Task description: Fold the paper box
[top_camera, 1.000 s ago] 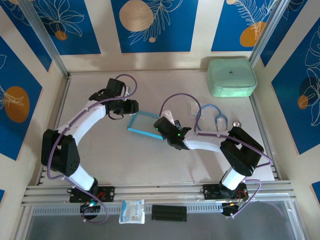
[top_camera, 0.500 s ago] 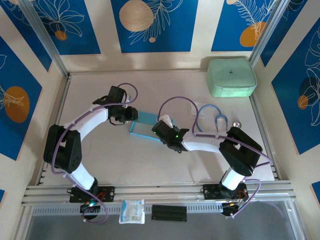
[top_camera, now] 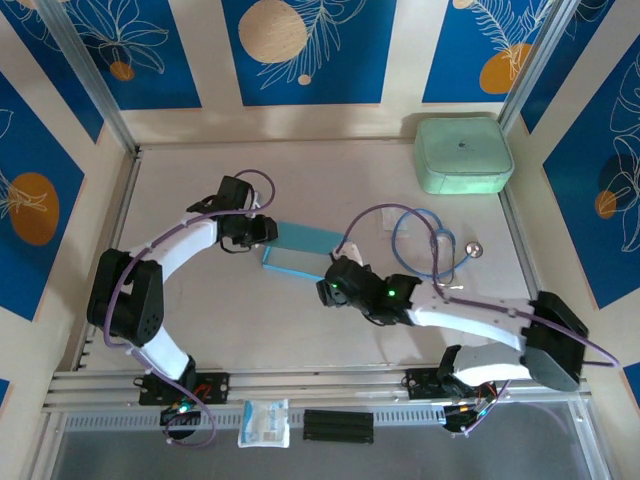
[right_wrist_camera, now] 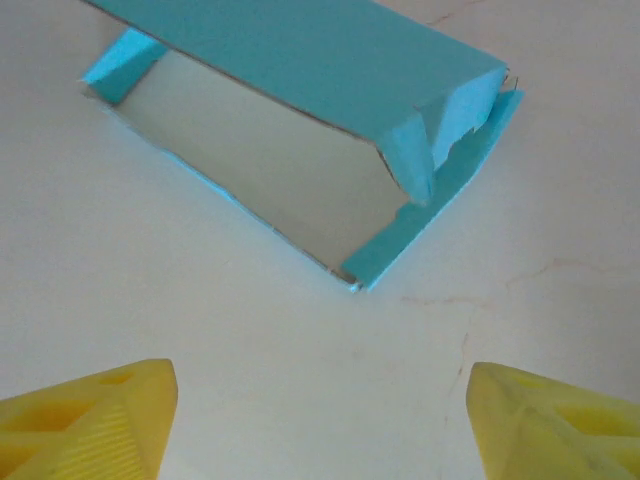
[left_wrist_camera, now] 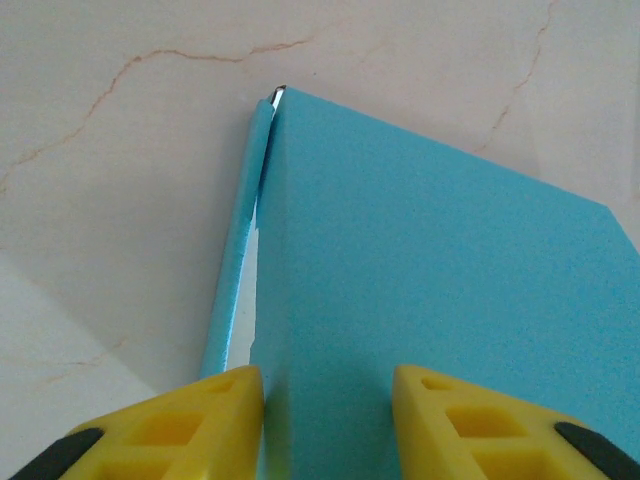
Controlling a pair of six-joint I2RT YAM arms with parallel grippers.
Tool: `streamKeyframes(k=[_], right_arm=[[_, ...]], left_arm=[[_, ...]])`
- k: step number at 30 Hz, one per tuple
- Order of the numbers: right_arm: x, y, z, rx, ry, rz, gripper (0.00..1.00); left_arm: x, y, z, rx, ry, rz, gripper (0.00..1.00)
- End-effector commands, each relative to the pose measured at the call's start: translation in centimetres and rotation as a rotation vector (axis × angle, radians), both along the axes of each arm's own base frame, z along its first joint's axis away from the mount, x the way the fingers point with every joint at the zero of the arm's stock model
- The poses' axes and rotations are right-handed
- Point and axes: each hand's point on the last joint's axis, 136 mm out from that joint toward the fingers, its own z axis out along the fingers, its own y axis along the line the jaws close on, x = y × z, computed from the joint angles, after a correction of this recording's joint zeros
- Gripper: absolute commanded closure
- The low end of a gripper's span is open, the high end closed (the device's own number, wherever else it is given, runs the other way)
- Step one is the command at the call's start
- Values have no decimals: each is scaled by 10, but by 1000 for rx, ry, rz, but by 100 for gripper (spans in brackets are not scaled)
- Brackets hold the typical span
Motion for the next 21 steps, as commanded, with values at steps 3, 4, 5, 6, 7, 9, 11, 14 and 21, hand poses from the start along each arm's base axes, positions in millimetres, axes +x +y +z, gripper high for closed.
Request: streamKeyframes(k=[3,4,5,6,7,9,11,14,21], right_arm=[[-22,-31,34,161,35,-60,15],[-21,-37,42,205,29,-89,13],[-18,-43,50,259,32,-122,13],[-14,-47,57,325,51,-152,13],[-9,-50,61,375,90,-186,14],[5,-58,61,486,239,-284,19],[15,-58,58,566,396,-340,25],[33,-58,51,561,513,-404,31],[58,-28,34,567,638,-365,45]], left_arm=[[-5,-4,6,5,-10,-7,62],[-6,-5,7,8,-12,-8,62],[-7,-6,6,13,-9,-13,62],[-7,-7,6,17,-10,-17,62],[-7,-7,6,19,-9,-17,62],[-7,-7,7,24,-13,-19,62],[-8,-7,6,25,-12,-19,62],[-9,-8,6,24,-10,-22,63],[-11,-9,4,34,-3,-31,63]])
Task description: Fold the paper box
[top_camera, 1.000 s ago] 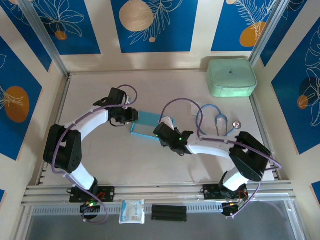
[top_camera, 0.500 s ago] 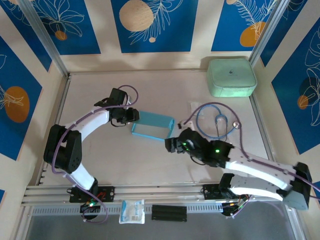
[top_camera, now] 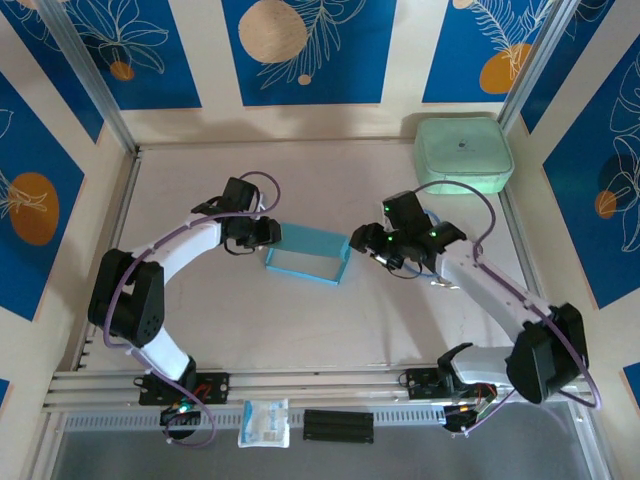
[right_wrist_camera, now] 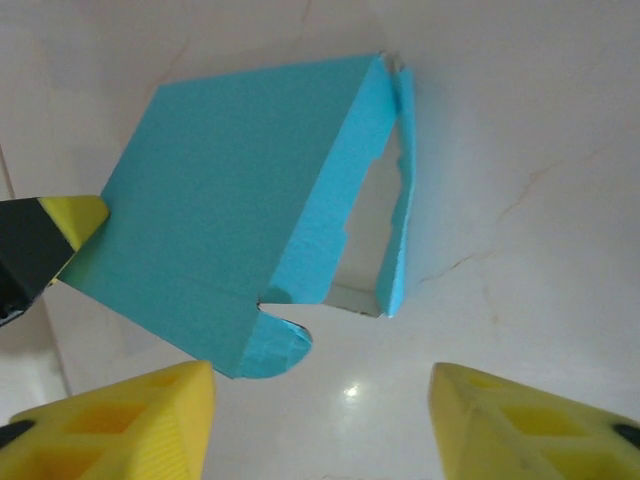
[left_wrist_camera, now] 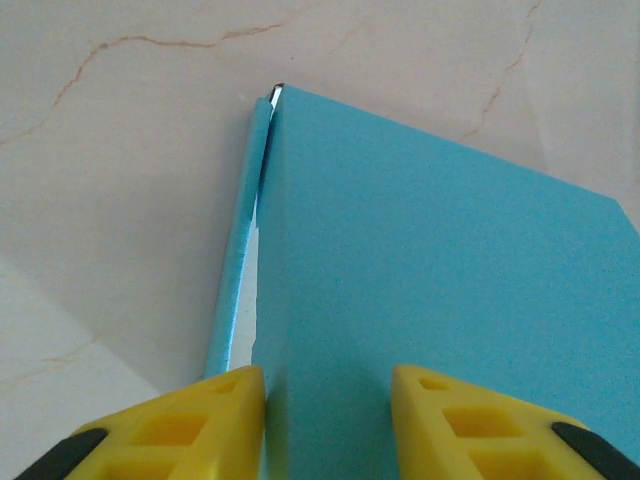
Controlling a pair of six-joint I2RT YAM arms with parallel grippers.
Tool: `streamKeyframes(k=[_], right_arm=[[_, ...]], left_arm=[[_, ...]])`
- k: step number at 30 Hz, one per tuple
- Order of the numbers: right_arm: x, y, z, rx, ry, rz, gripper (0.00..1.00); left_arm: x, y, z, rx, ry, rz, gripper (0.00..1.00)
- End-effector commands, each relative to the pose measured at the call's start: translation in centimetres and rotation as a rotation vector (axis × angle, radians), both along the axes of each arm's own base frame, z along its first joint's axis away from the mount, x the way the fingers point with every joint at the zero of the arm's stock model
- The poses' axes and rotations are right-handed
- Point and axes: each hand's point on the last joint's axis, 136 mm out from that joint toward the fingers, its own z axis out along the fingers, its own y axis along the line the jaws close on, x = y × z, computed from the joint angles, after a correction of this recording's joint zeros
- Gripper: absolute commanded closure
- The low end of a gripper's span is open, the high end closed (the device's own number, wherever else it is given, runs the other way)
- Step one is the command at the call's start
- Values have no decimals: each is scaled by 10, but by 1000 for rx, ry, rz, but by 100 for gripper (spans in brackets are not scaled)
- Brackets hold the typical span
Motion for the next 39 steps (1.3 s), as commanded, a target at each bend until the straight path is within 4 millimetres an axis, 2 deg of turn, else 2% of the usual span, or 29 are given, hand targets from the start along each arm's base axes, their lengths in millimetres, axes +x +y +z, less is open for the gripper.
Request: streamKeyframes(k=[1,6,11,17,22,27,31,33,35,39], right_arm=[[-2,24,9,109,57,52,46],[6,34,-14,69,95,52,52],[19,39,-35,41,96,65,62],[26,51,-50,43,106,101,70],[28,52,-57,47,105,90,73],[33,50,-50,40,84,71,62],[39,35,-53,-76,71,44,48],[42,35,-55,-97,69,52,39],[44,38,-59,-89,71,60,38],[49,47,-61,-52,64,72,46]], left_arm=[[-6,0,4,15,2,-7,63],[-7,-3,2,14,7,-10,63],[-7,-3,2,16,6,-16,63],[-9,-2,1,25,9,-17,64],[-13,-6,2,-6,12,-22,64],[-15,-5,6,-5,4,-22,64],[-14,-4,9,-5,-4,-21,64],[-14,-4,9,-6,-4,-22,64],[-13,-5,11,-7,-7,-21,64],[-13,-4,10,-4,-6,-20,64]])
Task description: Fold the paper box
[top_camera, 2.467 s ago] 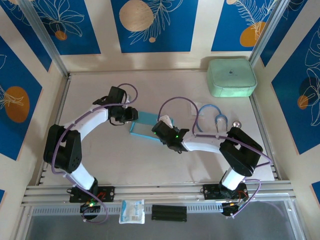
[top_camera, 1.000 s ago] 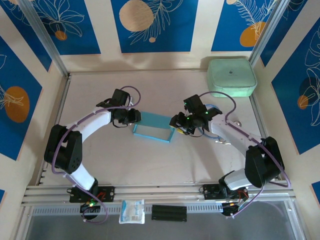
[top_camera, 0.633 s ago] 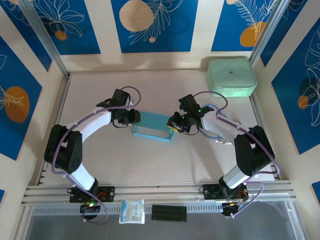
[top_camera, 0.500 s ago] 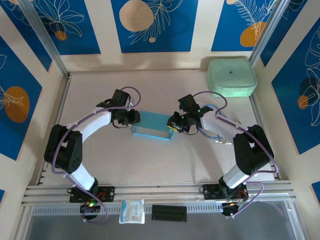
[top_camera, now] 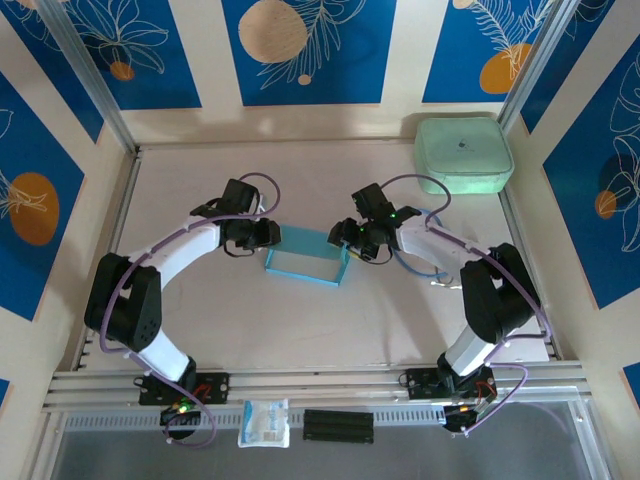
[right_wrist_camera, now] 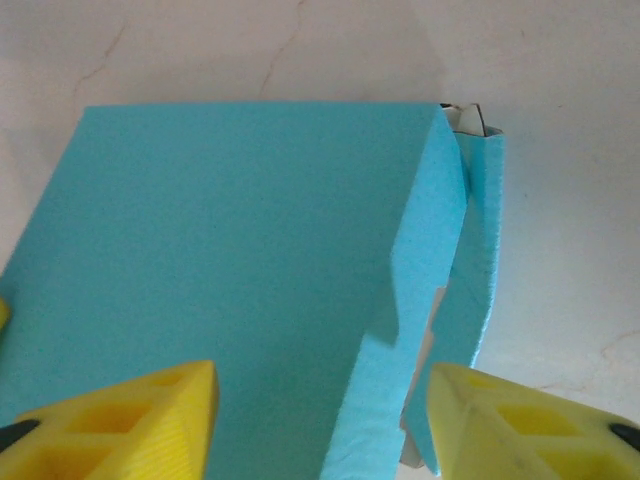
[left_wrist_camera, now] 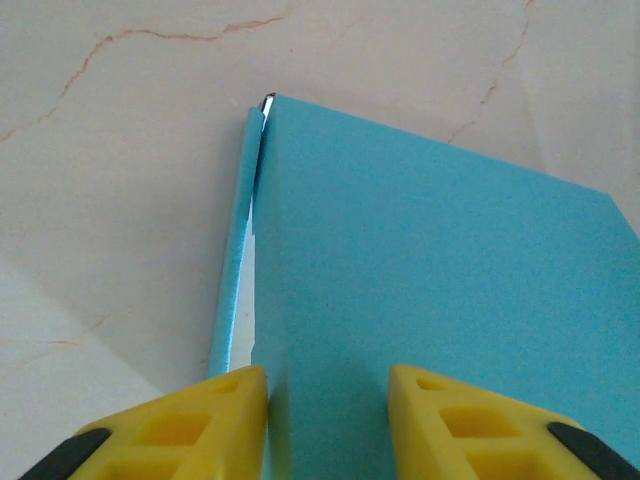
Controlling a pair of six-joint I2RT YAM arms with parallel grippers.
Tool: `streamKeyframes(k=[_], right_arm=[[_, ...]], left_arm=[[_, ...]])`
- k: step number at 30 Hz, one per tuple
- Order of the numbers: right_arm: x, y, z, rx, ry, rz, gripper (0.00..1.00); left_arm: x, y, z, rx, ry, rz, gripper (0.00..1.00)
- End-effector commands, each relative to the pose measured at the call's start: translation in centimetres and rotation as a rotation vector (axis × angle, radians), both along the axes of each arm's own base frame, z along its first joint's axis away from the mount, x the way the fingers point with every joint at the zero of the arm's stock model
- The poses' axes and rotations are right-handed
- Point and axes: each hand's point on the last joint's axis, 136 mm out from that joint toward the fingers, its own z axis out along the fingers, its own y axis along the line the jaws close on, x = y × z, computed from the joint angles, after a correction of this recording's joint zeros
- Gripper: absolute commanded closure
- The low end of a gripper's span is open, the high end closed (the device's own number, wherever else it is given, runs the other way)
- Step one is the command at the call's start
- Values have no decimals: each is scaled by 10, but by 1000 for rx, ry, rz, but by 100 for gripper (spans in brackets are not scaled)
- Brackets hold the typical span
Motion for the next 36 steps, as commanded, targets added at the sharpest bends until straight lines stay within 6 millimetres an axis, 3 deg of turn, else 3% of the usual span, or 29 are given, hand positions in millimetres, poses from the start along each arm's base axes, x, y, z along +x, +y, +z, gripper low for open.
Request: streamKeyframes(k=[1,4,10,18,28,36], right_arm=[[3,8,-1,13,-1,19,47],[5,13,0,42,6,20,50],[10,16,3,65,-1,10,65],[13,17,1,76,-7,14,74],[4,-6,-37,-110,-30,72,76],[8,-15,-31,-284,-106,162,74]], left_arm=[[-8,-5,6,-16,7,-19,64],[-8,-6,7,-22,6,-20,64],[-10,-12,4,-47,19,-24,64],[-17,-18,-1,-79,34,-26,63],[-40,-26,-37,-54,97,-50,62],[-40,-22,-55,13,104,-38,57]])
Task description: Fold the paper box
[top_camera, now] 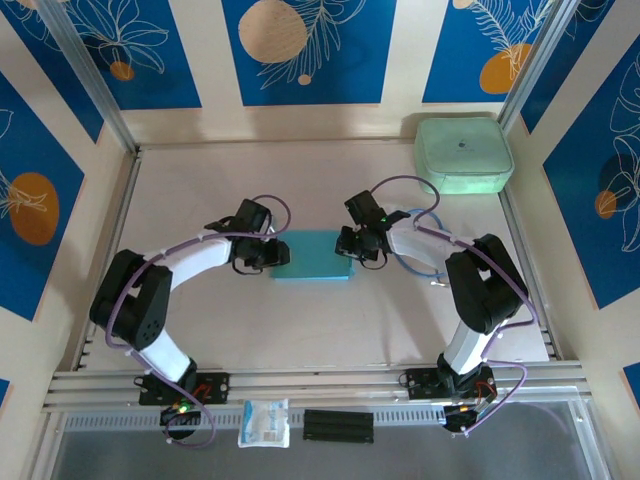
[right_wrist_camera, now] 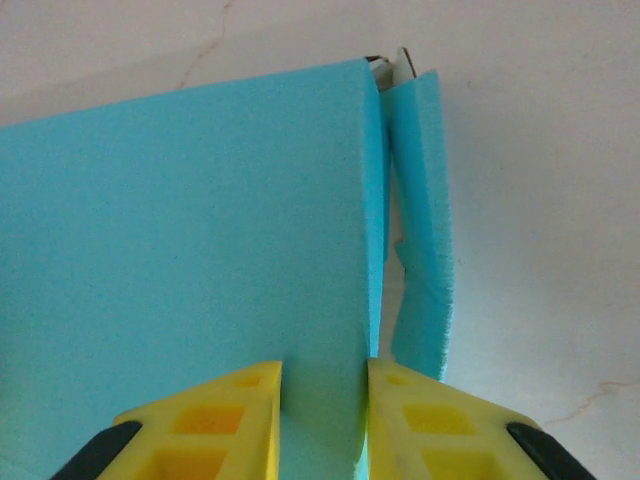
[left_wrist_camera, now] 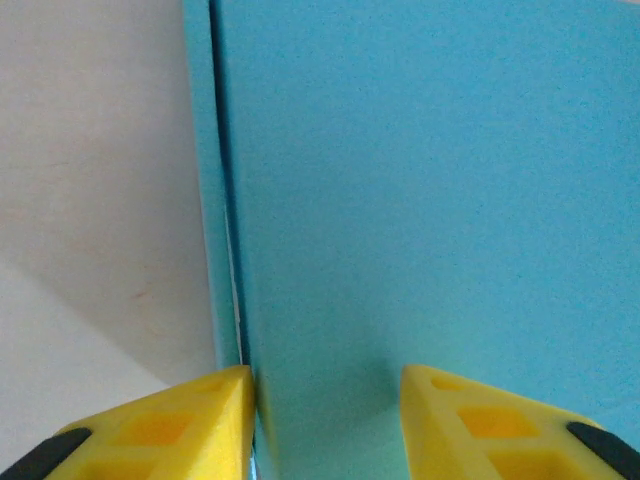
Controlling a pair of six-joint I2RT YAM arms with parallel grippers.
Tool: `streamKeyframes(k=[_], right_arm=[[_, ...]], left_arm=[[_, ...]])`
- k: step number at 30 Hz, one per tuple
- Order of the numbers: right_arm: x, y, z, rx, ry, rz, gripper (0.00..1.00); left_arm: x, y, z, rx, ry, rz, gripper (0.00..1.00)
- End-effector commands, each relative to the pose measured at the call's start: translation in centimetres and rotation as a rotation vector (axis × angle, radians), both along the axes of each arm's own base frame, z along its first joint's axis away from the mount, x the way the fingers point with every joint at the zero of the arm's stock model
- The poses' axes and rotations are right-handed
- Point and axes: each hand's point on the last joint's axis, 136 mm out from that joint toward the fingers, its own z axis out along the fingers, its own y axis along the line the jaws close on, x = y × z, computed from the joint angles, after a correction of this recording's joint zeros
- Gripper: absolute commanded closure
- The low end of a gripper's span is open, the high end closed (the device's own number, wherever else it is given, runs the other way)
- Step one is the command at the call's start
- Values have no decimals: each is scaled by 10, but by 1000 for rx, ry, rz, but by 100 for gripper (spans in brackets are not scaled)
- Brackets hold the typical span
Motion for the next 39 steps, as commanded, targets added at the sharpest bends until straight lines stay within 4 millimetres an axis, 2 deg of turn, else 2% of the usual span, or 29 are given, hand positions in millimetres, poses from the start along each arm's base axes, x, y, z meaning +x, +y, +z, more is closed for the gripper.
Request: streamKeyframes(k=[1,4,8,10,13,16,18,21,25,28,30,33,39], right_arm=[[2,-5,6,-120,-38,64,73],[1,-4,26,-169,-57,101,67],[0,-20,48,-294,-93,82,53],[0,-32,50,-334,-91,46,44],[-2,-45,41,-334,-48,11,30],[-5,-34,27,-205,26,32,24],[-7,-18,20,-97,56,66,26],[-6,-5,7,-38,89,80,28],[-3,-5,-19,-52,123,73,35],[0,-10,-36,-101,111,77,47],[-1,-12,-45,-130,110,85,55],[-5,-11,-50,-137,118,101,59],[-4,-14,-43,-154,101,107,60]], left_arm=[[-3,-2,-11,24,11,-6,57],[-2,-1,-12,42,12,-7,57],[0,-2,-11,42,10,-7,57],[1,-4,-9,39,5,-7,57],[3,-5,-7,39,0,-10,57],[3,-7,-6,42,1,-17,57],[3,-7,-6,46,1,-19,57],[2,-6,-8,56,3,-18,57],[0,0,-14,115,0,-23,57],[-2,6,-20,176,-5,-37,57],[-4,3,-18,157,-2,-46,56],[-3,-1,-3,122,-32,-51,51],[14,14,41,195,-165,-31,32]])
